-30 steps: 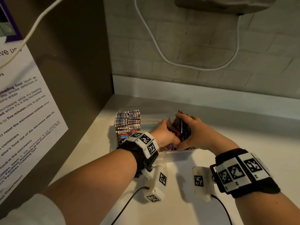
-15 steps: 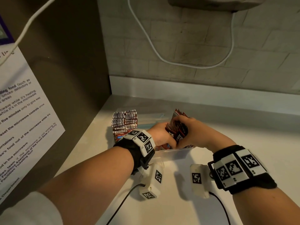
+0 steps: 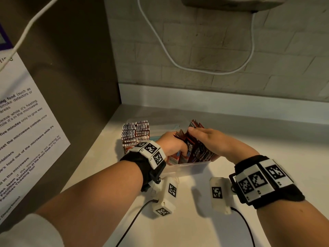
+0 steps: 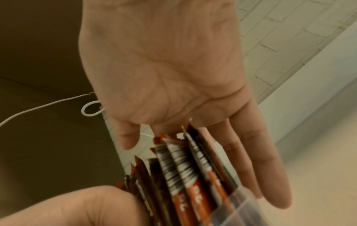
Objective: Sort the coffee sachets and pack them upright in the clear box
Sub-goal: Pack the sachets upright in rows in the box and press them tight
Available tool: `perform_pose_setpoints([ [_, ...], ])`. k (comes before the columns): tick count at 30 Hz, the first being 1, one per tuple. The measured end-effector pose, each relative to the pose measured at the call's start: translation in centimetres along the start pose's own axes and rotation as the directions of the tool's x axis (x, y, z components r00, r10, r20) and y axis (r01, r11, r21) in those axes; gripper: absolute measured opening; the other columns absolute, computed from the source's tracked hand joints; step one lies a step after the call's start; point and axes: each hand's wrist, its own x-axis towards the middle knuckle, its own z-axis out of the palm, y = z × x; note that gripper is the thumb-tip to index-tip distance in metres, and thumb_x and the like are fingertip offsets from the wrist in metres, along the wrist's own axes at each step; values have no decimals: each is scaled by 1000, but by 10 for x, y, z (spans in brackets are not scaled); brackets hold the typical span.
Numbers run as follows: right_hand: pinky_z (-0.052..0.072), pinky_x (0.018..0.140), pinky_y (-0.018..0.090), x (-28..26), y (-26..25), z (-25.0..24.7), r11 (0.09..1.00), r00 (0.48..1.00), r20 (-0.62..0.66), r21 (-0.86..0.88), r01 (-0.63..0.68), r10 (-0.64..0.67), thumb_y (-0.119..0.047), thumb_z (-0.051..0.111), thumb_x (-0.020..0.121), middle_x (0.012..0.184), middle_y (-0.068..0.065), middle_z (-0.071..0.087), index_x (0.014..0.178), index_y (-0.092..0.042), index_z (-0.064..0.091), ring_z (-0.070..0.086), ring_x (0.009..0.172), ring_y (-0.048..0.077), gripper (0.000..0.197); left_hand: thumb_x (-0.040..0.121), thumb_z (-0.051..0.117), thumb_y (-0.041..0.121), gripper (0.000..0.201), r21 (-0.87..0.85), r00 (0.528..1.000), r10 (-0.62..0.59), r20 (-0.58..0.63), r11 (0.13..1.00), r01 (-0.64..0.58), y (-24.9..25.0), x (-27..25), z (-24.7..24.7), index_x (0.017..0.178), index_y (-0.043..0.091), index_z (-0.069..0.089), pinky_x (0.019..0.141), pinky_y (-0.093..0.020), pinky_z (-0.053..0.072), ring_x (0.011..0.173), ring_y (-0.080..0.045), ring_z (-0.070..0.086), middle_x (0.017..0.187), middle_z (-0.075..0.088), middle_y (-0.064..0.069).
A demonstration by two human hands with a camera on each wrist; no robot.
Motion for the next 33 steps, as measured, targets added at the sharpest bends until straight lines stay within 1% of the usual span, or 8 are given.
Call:
perform_pose_setpoints([
  [4,56,82,45,-1,-1,-3,1000,999,28,13,-29,28,-36,48,90,111,3,62,114,-33,57,60,100,26,26,64,64,-6,30,-55,998,-55,-8,997,55,1,0,-3,91,5,69,79,-46,56,94,-41,66,95,70,-21],
  [8,59,77,43,-1,-1,-3,990,999,17,-136,33,-31,-23,61,84,115,2,60,132,-28,48,61,99,24,50,69,60,-9,18,-124,991,-97,-88,989,86,2,0,-5,80,4,66,65,-38,57,82,-38,67,79,66,-17],
  [12,57,81,40,1,-2,0,972,992,-51,-214,100,-113,-24,66,82,116,5,60,127,-22,52,61,97,22,48,69,56,-13,18,-203,987,-84,-134,978,56,9,-8,-2,77,1,64,80,-51,57,85,-40,67,81,66,-20],
  [17,49,86,32,0,-5,-2,953,977,-148,-284,109,-156,-31,68,81,127,7,43,136,-28,41,49,101,22,61,74,55,-14,19,-307,980,-57,-189,952,-4,18,-19,-7,77,3,61,65,-40,56,66,-32,63,76,62,-17],
  [22,40,82,27,-20,-22,-2,930,800,-474,-172,325,-368,-20,68,77,129,-2,49,128,-23,46,49,101,12,56,81,54,-11,15,-473,981,-45,-190,879,-52,31,-38,-20,85,2,62,64,-38,57,66,-26,66,81,67,-16],
  [25,42,87,24,-31,-39,14,903,832,-369,-47,428,-414,-16,69,78,132,-5,49,136,-17,37,51,106,10,66,83,56,-5,13,-569,991,-54,-119,822,-24,35,-49,-29,88,3,64,73,-41,57,79,-28,68,88,69,-16],
  [28,49,83,31,-28,-48,40,884,865,-182,-98,458,-468,-20,63,84,118,-2,53,133,-19,35,57,103,19,56,86,61,6,10,-637,993,-17,-114,769,-60,37,-58,-34,79,10,66,72,-33,53,69,-20,65,72,69,-7],
  [33,46,87,36,-17,-58,73,816,818,-261,-445,369,-512,-20,51,94,121,10,47,141,-10,23,50,109,27,56,84,70,39,24,-526,986,5,-164,846,-92,33,-66,-35,73,17,66,65,-27,54,69,-16,68,74,70,-4],
])
